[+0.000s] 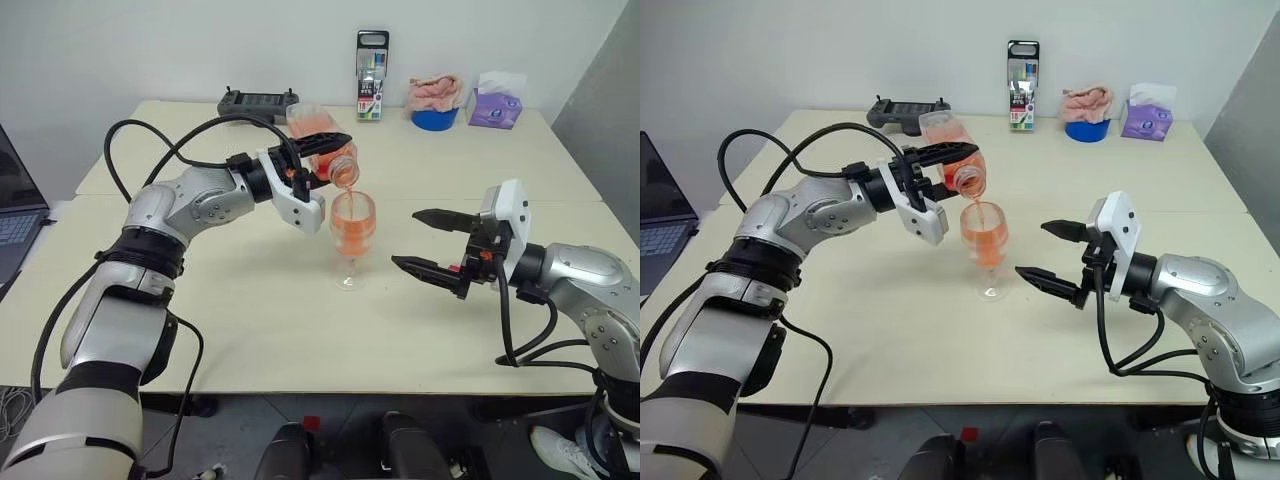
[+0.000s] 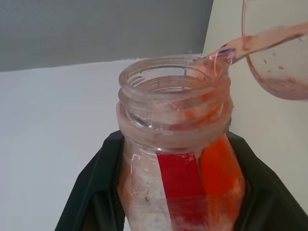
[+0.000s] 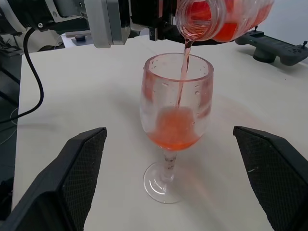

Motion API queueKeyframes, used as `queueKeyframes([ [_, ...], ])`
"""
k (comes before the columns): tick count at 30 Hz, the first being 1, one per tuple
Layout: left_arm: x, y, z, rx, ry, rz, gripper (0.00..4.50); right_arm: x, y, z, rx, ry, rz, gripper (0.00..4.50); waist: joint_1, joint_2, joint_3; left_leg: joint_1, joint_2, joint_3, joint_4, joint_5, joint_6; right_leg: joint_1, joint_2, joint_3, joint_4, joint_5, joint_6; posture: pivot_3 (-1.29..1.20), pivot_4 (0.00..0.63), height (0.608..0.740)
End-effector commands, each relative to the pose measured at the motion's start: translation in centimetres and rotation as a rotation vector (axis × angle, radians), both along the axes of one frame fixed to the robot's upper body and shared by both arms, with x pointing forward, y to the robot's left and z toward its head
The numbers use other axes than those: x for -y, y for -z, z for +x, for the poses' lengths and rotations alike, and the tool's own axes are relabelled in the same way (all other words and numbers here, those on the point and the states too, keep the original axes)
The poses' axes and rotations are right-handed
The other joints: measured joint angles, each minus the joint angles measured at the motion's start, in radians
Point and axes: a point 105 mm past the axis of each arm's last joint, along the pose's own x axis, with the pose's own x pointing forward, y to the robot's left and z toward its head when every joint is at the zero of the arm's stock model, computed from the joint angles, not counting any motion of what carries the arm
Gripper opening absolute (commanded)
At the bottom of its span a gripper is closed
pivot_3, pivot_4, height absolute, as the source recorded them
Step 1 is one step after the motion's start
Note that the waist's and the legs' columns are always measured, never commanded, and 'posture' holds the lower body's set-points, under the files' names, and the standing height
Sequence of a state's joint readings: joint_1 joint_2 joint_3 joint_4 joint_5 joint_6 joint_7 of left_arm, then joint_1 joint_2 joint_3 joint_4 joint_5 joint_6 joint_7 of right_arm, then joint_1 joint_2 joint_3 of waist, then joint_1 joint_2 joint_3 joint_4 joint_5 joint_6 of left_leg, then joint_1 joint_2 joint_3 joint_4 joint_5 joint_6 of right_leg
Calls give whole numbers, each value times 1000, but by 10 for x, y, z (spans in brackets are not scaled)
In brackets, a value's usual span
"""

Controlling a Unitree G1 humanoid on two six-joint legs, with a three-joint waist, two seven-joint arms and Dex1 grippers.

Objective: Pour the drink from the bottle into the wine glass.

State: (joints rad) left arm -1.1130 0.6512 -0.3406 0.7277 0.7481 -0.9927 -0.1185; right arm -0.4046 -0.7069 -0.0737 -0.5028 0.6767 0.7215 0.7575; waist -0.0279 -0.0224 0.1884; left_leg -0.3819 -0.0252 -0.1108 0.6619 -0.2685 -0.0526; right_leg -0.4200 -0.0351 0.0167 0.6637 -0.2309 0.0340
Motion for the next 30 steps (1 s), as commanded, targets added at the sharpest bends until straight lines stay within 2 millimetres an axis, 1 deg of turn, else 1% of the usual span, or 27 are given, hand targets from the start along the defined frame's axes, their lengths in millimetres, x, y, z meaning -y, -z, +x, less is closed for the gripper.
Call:
queueKeyframes([
  [1,-1,-24,-4,75,15,-25,2105,-2,-10,0,60,-4,2,4500,0,0,0,0,0,0,0,0,0,0,0,0,0,0,0,0,150,740],
  [17,-1,-25,-3,93,10,-9,2105,-1,-11,1,67,3,0,4500,0,0,0,0,0,0,0,0,0,0,0,0,0,0,0,0,150,740],
  [23,-1,-26,-2,90,8,-16,2105,1,-14,5,79,24,10,4500,0,0,0,0,0,0,0,0,0,0,0,0,0,0,0,0,150,740],
  [26,-2,-30,-1,52,8,-89,2105,1,-14,6,82,27,12,4500,0,0,0,0,0,0,0,0,0,0,0,0,0,0,0,0,150,740],
  [30,-2,-26,-1,-2,20,-106,2105,0,-16,7,85,28,16,4500,-1,0,0,0,0,0,0,0,0,0,0,0,1,0,0,0,150,740],
])
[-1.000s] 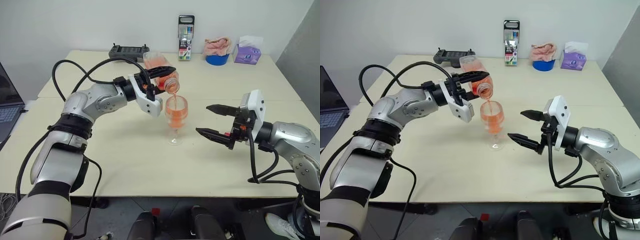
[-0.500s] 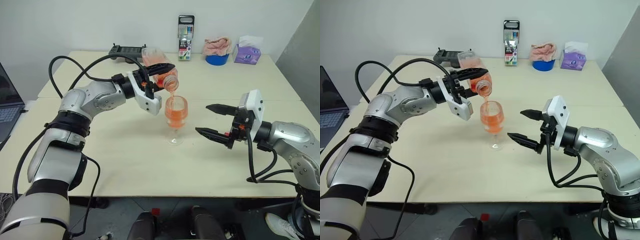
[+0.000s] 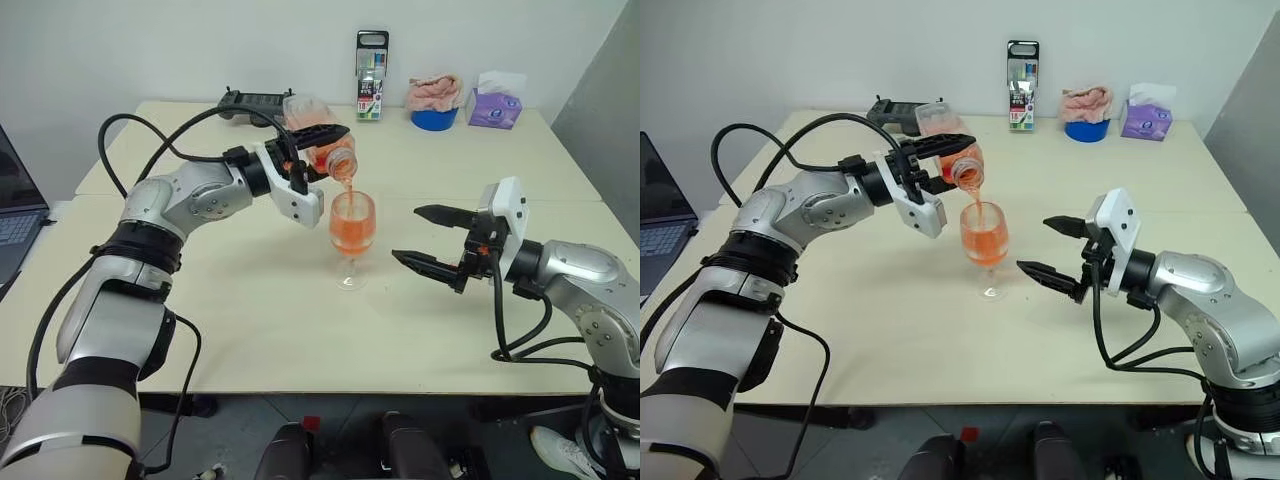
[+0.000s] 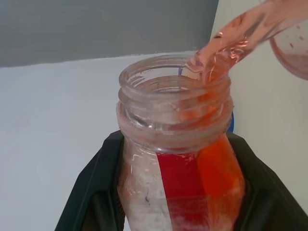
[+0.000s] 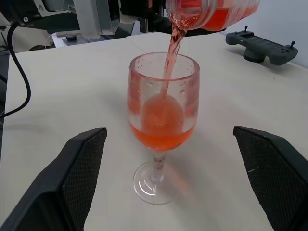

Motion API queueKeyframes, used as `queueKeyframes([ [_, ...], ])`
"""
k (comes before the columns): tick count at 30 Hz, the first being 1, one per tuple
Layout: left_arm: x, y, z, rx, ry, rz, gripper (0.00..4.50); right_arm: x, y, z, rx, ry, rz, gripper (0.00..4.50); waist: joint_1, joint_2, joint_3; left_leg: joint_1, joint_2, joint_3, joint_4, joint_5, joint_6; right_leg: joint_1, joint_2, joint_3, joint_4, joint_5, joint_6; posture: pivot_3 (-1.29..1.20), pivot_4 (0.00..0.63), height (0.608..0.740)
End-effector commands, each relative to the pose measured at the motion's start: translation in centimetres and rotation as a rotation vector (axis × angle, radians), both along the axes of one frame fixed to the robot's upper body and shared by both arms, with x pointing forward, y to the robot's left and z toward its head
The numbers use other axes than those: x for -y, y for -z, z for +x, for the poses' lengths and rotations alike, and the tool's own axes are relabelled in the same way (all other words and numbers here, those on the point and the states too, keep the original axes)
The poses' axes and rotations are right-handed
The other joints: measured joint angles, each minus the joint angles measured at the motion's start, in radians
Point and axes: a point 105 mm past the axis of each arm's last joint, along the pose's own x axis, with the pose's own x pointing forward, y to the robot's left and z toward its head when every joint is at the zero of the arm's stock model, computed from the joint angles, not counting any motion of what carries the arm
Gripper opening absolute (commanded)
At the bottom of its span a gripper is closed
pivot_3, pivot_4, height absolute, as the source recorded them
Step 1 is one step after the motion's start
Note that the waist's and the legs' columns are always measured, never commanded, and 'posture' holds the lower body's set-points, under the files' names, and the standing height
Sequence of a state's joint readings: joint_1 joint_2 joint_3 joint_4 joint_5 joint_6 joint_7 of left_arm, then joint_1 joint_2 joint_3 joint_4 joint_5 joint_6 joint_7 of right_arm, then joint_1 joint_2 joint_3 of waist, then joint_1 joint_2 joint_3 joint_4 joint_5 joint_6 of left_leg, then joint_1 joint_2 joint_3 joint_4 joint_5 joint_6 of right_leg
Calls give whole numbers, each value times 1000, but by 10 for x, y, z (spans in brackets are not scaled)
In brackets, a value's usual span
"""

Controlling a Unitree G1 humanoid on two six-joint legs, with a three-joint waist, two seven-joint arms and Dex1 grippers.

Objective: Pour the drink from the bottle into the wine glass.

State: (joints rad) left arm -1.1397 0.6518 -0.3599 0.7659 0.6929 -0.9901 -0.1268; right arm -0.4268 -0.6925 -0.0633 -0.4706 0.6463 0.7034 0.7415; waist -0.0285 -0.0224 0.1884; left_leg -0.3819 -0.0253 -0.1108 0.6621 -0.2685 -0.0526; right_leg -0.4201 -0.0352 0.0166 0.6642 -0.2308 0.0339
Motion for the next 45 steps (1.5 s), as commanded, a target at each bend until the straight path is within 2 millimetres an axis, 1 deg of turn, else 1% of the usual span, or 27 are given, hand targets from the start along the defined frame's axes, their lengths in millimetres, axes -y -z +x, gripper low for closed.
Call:
queueKeyframes([
  [1,-2,-19,-3,-2,19,-87,2105,-1,-14,-1,67,-6,10,4500,0,0,0,0,0,0,0,0,0,0,0,0,0,0,0,0,150,740],
  [4,-3,-20,-3,-72,31,-153,2105,-1,-15,-1,67,-7,12,4500,0,0,0,0,0,0,0,0,0,0,0,0,0,0,0,0,150,740],
  [8,-6,-16,-4,-180,45,-210,2105,0,-17,1,69,-7,14,4500,-1,0,0,0,0,0,0,0,0,0,0,0,0,0,0,0,150,740],
  [11,-8,-19,-3,-260,51,-274,2105,1,-18,2,70,-7,16,4500,-2,0,0,0,0,0,0,0,0,0,0,0,1,0,0,0,150,740],
  [15,-14,-24,-1,-444,73,-420,2105,2,-21,4,72,-11,27,4500,-3,0,0,0,0,0,0,0,0,0,0,0,1,0,0,0,150,740],
  [17,-25,-27,5,-550,50,-555,2105,3,-23,5,74,-10,34,4500,-4,0,0,0,0,0,0,0,0,0,0,0,1,0,0,0,150,740],
  [19,-45,-28,13,-659,-3,-733,2105,4,-27,5,79,-11,41,4500,-7,0,0,0,0,0,0,0,0,0,0,0,1,0,0,0,150,740],
  [20,-58,-26,17,-697,-50,-818,2105,4,-29,5,83,-15,40,4500,-8,0,0,0,1,0,0,0,0,0,0,0,1,0,0,0,150,740],
  [21,-67,-24,19,-722,-85,-872,2105,4,-30,5,86,-18,39,4500,-11,0,0,1,1,0,0,0,0,0,1,0,1,0,0,0,150,740],
  [23,-103,-7,28,-753,-271,-1028,2105,0,-35,2,89,-50,30,4500,-16,0,0,1,2,-1,0,0,0,0,1,0,2,0,0,0,150,740],
  [25,-136,6,28,-769,-398,-1218,2105,-4,-40,0,78,-74,19,4500,-22,0,0,2,2,-1,0,0,0,0,1,1,2,0,0,0,150,740],
  [26,-146,10,26,-772,-434,-1276,2105,-5,-42,1,71,-78,14,4500,-23,0,0,2,2,-1,0,0,0,0,2,0,2,0,0,0,150,740],
  [28,-158,18,21,-758,-492,-1333,2105,-7,-46,1,66,-89,-3,4500,-20,0,0,2,3,-2,0,0,0,-1,2,0,2,0,0,0,150,740],
  [31,-164,31,14,-780,-522,-1389,2105,-12,-55,3,72,-103,-16,4500,-9,0,0,1,2,-2,0,0,0,-1,1,0,2,0,0,0,150,740],
  [34,-167,40,11,-805,-514,-1458,2105,-17,-59,5,85,-112,-29,4500,6,0,-1,0,1,-2,1,0,0,0,0,-1,0,0,0,0,150,740],
  [40,-177,67,7,-842,-597,-1462,2105,-21,-61,7,101,-133,-43,4500,5,0,-1,0,0,0,1,0,0,0,-2,1,-1,0,0,0,150,740],
  [45,-180,82,3,-886,-623,-1483,2105,-21,-60,7,103,-137,-51,4500,2,0,-1,1,1,0,1,0,0,0,-1,0,0,0,0,0,150,740],
])
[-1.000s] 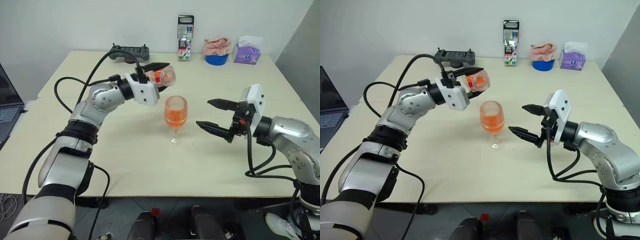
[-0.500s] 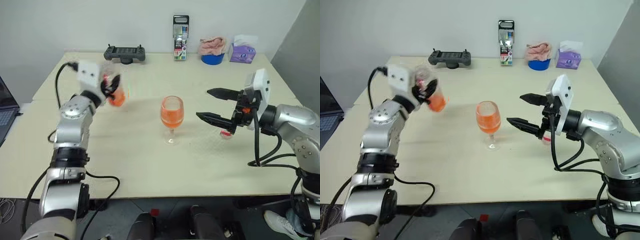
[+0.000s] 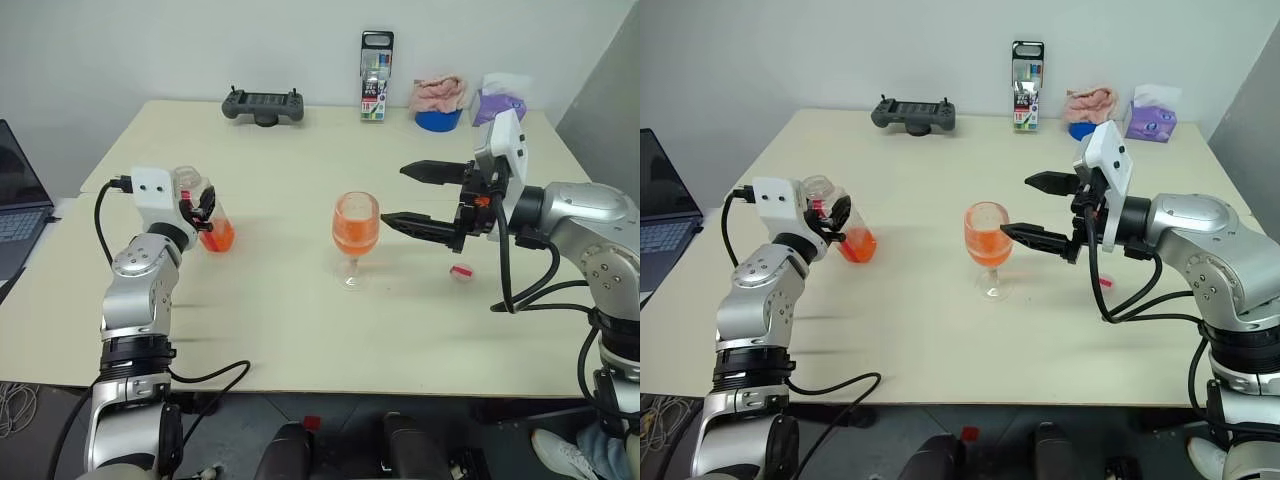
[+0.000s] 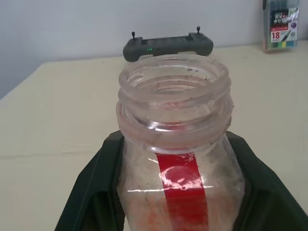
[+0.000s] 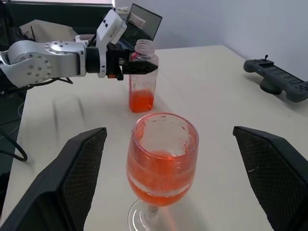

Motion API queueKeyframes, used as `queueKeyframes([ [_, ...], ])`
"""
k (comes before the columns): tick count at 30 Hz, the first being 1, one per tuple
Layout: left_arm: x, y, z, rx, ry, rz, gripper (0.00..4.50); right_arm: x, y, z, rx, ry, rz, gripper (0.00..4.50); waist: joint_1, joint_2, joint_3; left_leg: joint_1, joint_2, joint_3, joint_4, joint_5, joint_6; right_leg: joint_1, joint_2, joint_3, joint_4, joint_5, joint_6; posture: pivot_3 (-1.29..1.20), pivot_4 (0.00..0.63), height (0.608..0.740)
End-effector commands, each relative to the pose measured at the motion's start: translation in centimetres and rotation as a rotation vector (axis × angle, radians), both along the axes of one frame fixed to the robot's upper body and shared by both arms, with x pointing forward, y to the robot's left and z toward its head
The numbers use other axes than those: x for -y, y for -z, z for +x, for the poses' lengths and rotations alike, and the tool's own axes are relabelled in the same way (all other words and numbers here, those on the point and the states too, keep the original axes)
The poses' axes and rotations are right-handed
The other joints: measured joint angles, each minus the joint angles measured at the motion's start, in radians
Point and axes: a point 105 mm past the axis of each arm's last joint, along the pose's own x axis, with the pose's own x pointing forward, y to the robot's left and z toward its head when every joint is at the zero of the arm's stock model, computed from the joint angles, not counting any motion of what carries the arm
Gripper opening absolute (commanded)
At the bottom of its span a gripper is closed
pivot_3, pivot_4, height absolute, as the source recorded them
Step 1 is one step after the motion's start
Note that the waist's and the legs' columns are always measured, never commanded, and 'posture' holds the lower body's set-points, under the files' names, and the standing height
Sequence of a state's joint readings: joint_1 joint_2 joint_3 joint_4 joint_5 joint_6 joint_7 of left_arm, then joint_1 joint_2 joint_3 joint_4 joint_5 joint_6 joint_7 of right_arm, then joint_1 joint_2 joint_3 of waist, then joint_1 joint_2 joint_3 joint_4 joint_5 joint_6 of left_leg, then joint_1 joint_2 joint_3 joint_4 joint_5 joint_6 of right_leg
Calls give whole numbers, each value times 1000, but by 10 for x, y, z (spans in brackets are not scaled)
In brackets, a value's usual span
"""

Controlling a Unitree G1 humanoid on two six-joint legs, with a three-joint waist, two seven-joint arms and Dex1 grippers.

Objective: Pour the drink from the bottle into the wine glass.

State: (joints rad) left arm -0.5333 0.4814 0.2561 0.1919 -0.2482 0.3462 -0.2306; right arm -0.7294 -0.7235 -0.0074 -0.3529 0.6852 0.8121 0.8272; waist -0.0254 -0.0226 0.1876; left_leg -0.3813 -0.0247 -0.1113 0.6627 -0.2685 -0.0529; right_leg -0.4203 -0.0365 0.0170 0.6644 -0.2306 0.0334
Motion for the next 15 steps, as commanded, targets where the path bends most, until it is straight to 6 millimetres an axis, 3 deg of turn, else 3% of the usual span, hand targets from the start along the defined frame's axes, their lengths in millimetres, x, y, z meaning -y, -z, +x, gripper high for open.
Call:
queueKeyframes([
  [1,-3,-5,-5,20,-6,-20,2105,-2,-12,-4,64,-17,-2,4500,-1,0,0,0,0,0,0,0,0,0,0,0,0,0,0,0,150,740],
  [8,-5,0,-6,-1,-16,-18,4350,-1,-10,-2,64,-9,-12,4500,-1,0,0,0,0,0,0,0,0,0,0,0,0,0,0,0,150,740],
  [15,-5,2,-7,-12,-15,-11,4485,-1,-9,0,64,-5,-12,4500,-1,0,0,0,0,0,0,0,0,0,0,0,0,0,0,0,150,740],
])
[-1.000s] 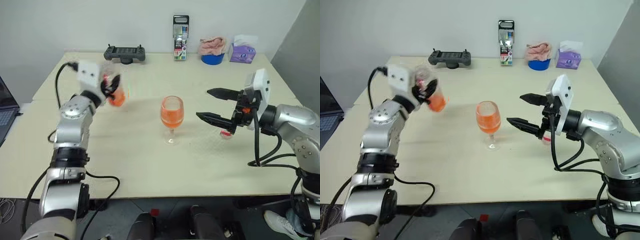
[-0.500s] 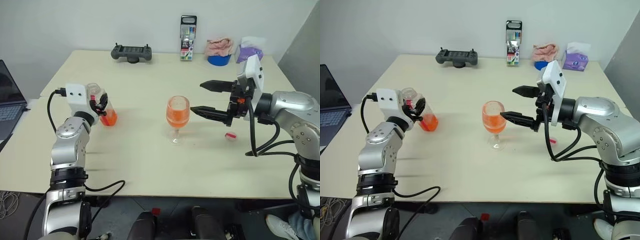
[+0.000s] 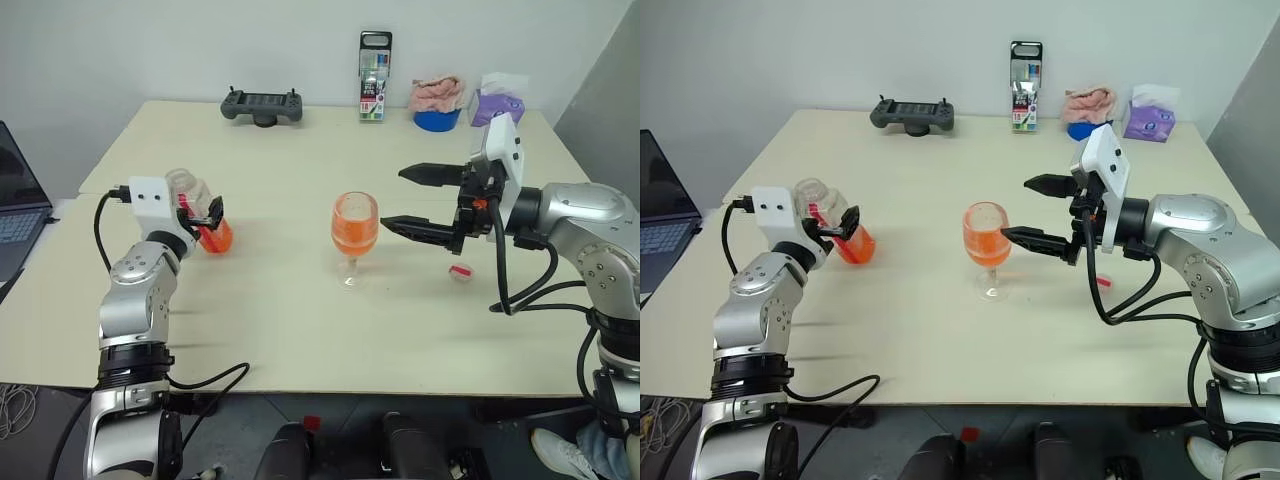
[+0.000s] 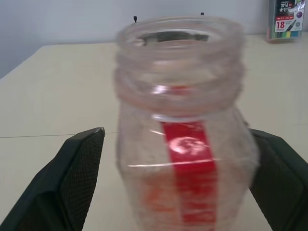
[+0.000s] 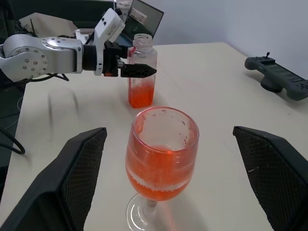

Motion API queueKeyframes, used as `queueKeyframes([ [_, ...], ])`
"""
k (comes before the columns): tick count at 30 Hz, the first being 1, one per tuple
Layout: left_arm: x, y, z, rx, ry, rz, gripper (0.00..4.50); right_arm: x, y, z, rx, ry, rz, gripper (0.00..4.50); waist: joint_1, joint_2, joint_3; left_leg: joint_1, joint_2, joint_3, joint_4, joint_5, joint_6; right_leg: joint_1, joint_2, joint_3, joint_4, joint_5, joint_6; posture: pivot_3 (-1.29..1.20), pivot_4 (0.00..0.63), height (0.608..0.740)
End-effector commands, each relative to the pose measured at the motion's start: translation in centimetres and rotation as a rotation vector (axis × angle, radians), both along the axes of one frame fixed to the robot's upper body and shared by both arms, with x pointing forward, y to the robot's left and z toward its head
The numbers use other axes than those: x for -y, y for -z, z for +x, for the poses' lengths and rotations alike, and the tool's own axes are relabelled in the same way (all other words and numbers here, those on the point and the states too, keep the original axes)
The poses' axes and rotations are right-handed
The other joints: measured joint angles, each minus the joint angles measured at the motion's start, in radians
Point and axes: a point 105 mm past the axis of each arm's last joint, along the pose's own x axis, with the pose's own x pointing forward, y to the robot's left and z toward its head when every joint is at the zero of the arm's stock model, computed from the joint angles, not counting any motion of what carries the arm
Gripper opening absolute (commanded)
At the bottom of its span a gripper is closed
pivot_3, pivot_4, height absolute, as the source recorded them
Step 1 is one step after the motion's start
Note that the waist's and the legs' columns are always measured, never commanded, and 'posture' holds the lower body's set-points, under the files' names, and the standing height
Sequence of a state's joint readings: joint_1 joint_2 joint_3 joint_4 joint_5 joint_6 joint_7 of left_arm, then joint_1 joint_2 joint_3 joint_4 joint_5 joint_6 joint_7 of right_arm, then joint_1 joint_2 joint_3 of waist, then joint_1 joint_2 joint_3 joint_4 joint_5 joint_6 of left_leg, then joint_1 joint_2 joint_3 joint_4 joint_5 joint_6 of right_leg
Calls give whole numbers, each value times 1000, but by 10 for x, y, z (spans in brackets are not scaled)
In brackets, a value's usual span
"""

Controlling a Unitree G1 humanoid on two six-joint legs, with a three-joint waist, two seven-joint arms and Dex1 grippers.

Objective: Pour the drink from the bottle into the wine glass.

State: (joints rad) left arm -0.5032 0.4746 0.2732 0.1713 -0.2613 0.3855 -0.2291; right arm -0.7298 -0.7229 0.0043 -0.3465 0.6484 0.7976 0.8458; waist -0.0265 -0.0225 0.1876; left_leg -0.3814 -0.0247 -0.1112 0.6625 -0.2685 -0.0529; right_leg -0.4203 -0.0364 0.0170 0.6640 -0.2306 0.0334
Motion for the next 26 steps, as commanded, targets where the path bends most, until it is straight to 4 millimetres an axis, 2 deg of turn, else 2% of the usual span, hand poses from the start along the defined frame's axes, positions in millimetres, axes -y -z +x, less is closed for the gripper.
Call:
queueKeyframes([
  [1,-2,-8,-3,25,-6,21,4485,-1,-11,-2,52,-9,11,4500,0,0,0,0,0,0,0,0,0,0,0,0,0,0,0,0,150,740],
  [8,-4,-12,-18,23,9,44,4485,2,-10,-1,51,1,9,4500,0,0,0,0,1,0,0,0,0,0,0,0,0,0,0,0,150,740],
  [12,2,-31,-47,9,119,100,4485,8,-10,2,51,15,3,4500,-2,0,0,0,1,0,-1,0,0,0,0,0,0,0,0,0,150,740],
  [16,-1,-61,-79,-37,268,154,4485,16,-11,7,50,27,-2,4500,-5,0,0,0,2,1,-1,0,0,-1,1,0,-1,0,0,0,150,740],
  [17,3,-64,-84,-55,319,174,4485,17,-11,8,50,27,-2,4500,-5,0,0,0,2,0,-1,0,0,-1,2,0,-1,0,0,0,150,740],
  [21,42,-79,-112,-120,661,203,4485,26,-9,16,34,52,13,4500,-3,0,0,1,1,1,-1,0,0,0,1,0,-1,-1,0,0,150,740],
  [24,66,-90,-115,-111,797,204,4485,34,-3,20,10,65,16,4500,0,0,0,0,1,1,0,0,0,1,1,0,-2,-1,0,0,150,740],
  [26,74,-92,-113,-103,825,184,4485,35,1,22,0,63,16,4500,0,0,0,0,1,1,-1,0,0,1,1,0,-2,-1,0,0,150,740],
])
